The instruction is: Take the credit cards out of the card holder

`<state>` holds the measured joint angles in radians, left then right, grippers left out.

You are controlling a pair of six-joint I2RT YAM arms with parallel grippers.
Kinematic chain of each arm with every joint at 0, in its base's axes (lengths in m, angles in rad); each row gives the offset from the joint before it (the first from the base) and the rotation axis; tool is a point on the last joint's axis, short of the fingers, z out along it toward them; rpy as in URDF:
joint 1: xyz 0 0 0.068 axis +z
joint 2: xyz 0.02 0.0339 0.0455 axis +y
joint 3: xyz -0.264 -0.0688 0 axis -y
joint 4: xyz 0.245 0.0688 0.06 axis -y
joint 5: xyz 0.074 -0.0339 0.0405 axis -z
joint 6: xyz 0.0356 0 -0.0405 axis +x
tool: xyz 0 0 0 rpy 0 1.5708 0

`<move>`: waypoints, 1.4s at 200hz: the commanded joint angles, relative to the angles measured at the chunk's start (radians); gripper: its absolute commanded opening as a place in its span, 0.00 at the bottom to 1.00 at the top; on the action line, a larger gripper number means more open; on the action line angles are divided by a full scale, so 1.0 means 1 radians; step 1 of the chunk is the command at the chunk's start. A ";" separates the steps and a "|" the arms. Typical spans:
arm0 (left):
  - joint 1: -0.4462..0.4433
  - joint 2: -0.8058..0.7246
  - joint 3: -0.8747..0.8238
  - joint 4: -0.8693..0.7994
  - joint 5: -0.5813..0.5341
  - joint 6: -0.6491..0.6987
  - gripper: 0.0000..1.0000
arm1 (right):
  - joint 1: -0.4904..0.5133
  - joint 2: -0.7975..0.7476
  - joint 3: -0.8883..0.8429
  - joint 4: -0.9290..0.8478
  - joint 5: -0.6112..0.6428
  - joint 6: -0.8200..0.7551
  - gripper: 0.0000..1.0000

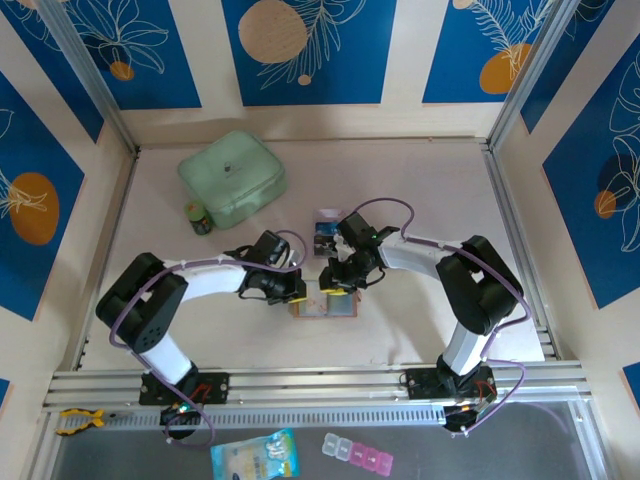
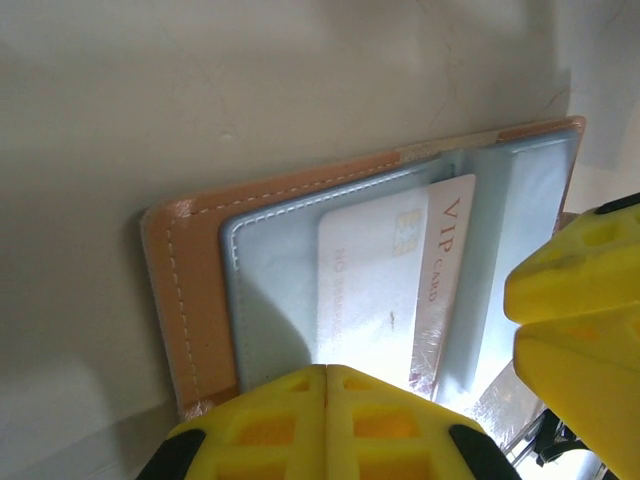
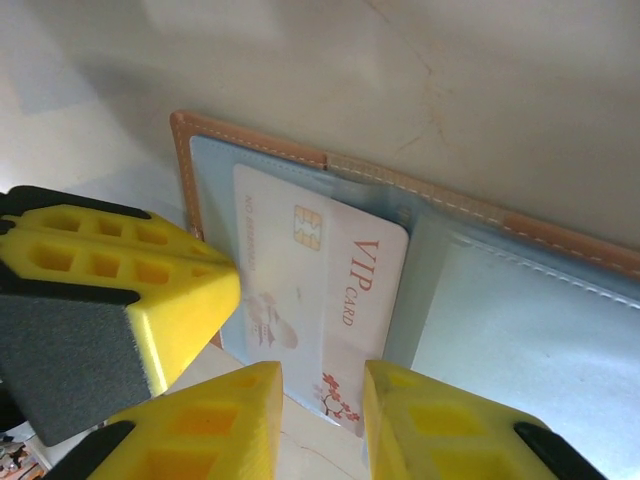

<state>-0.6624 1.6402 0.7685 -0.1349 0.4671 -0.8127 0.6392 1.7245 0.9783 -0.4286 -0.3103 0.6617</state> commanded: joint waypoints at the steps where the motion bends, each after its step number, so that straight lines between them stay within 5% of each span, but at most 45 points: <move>1: -0.006 0.019 0.000 -0.012 0.008 0.005 0.00 | -0.004 0.024 -0.020 0.011 -0.039 -0.004 0.28; 161: -0.005 0.034 0.015 -0.074 -0.021 0.025 0.00 | -0.010 0.049 -0.035 0.088 -0.111 0.019 0.27; 280: -0.005 0.038 0.020 -0.084 -0.027 0.028 0.00 | -0.025 0.022 -0.067 0.097 -0.114 0.019 0.10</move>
<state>-0.6632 1.6527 0.7811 -0.1616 0.4667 -0.8021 0.6209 1.7729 0.9314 -0.3233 -0.4084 0.6811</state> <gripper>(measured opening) 0.063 0.108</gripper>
